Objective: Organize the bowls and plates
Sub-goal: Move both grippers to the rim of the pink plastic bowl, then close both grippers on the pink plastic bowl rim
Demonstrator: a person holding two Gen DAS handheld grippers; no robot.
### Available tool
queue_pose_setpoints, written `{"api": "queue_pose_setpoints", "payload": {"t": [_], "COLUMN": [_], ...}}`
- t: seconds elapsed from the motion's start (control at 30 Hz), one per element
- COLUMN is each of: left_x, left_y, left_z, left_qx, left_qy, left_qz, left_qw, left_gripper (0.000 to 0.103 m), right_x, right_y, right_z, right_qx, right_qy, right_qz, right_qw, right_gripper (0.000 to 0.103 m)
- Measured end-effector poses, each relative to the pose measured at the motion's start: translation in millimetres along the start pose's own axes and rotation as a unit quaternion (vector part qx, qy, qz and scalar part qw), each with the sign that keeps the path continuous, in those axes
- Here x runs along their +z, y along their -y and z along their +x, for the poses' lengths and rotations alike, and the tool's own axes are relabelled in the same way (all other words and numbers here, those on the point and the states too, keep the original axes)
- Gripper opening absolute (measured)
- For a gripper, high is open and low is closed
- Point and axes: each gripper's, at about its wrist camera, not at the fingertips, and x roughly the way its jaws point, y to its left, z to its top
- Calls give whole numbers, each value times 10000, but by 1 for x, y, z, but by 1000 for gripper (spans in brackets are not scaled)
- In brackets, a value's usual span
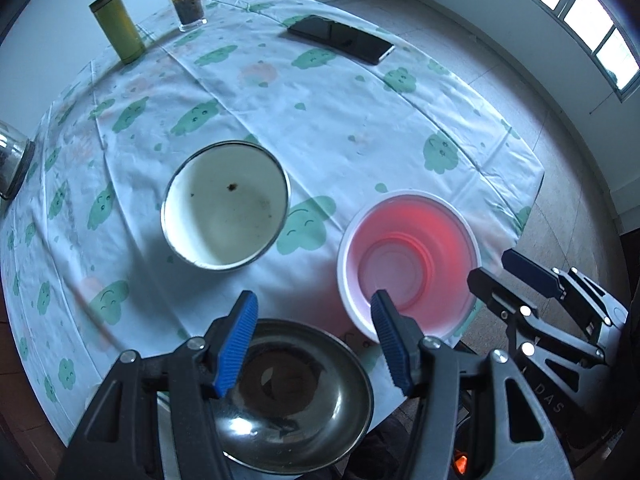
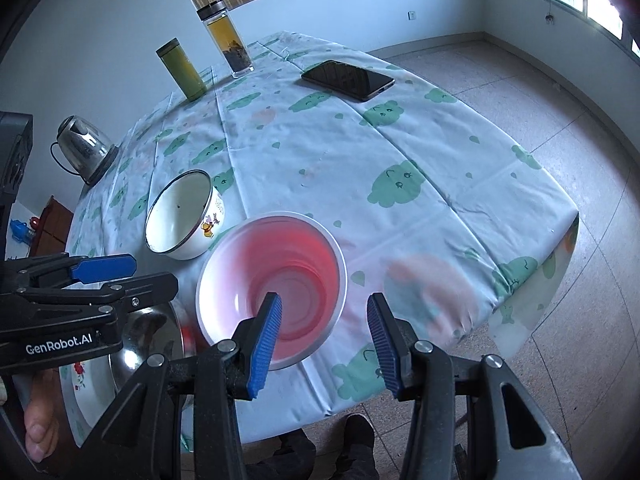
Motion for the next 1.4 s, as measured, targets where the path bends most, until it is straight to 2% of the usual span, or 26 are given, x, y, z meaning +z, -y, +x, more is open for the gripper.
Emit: {"api": "queue_pose_setpoints", "payload": {"t": [0.2,0.37,0.6,0.63,0.7,0.77,0.8,0.93,1.27,1.37,1.4], "left_x": [5,5,7,7,7,7,7,7,4,3,2], "left_y": [5,10,11,10,10,8,6,6,0,-2,-2], "left_z": [14,20,32,34,38,45,49,49,34,26,23], "left_qx": [0,-9,21,21,1,-135,-208,-256,-466,-541,-665], "left_qy": [-150,-228,-350,-366,-419,-581,-649,-647,-618,-530,-366], "left_qz": [38,91,75,63,76,-13,-70,-103,-265,-287,-161], "left_qw": [9999,9997,9994,9993,9991,9982,9976,9975,9966,9967,9970], "left_gripper": [53,43,38,35,24,12,9,7,7,6,6], "right_x": [1,1,1,1,1,0,0,0,8,9,9], "right_y": [3,1,4,4,6,5,5,2,4,5,6], "right_z": [11,16,22,23,26,28,29,27,19,17,17], "right_qx": [16,42,72,82,140,205,227,278,370,347,346], "right_qy": [-143,-232,-296,-311,-359,-409,-425,-397,-357,-350,-355], "right_qz": [-22,-93,-43,-33,-3,8,10,-3,129,143,148], "right_qw": [9999,9997,9995,9995,9993,9990,9988,9988,9986,9987,9987], "right_gripper": [47,40,40,39,29,22,21,15,14,14,14]}}
